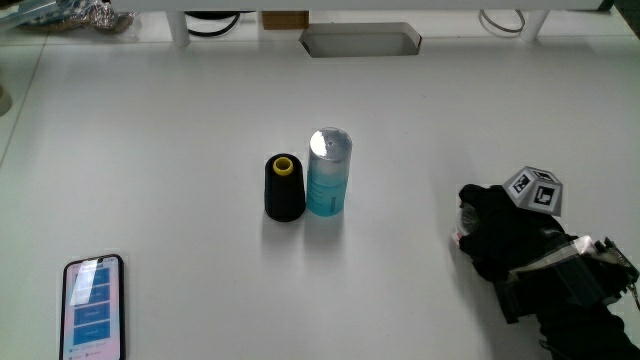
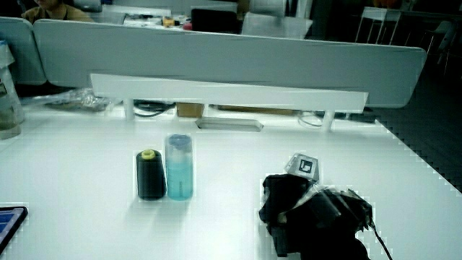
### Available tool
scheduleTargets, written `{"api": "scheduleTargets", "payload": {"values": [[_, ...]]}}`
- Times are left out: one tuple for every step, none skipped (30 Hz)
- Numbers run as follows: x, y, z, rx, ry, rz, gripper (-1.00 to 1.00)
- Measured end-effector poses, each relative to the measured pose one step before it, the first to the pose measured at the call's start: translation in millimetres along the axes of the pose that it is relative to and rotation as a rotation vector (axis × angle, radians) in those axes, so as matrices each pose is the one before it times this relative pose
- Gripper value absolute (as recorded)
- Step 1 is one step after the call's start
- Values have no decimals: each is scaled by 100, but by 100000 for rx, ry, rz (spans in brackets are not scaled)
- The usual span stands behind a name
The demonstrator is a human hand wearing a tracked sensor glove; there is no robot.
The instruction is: Pick paper clip
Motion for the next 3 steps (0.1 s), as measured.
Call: {"api": "scheduleTargets", "payload": {"values": [[-516, -89, -5, 619, -1397, 1290, 100], [-643, -302, 20, -291, -1448, 2026, 100], [-628, -365, 53, 1798, 563, 1494, 100]]}}
